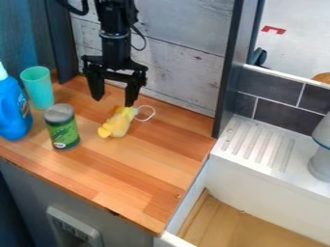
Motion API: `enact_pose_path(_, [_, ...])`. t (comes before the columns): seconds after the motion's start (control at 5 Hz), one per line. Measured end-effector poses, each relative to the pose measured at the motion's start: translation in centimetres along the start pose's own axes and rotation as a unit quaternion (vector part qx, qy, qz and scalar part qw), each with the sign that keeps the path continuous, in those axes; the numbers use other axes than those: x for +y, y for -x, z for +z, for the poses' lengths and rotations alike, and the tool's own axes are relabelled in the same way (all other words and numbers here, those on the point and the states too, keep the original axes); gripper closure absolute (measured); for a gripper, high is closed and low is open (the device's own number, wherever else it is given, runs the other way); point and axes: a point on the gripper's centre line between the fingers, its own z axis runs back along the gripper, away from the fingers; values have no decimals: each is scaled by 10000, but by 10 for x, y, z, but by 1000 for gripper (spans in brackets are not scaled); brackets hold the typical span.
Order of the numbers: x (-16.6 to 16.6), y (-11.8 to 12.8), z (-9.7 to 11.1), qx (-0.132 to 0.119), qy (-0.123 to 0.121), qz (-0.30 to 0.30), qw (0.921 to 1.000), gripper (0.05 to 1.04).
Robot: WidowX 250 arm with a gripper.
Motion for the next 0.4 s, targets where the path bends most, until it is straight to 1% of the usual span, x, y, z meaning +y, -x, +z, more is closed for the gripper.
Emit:
enact_pose_path(0.2, [-14, 30, 19, 163, -12, -567, 9983, 83])
enact_pose_path(0.4, [-8, 61, 35, 379, -18, -1030, 9940, 83])
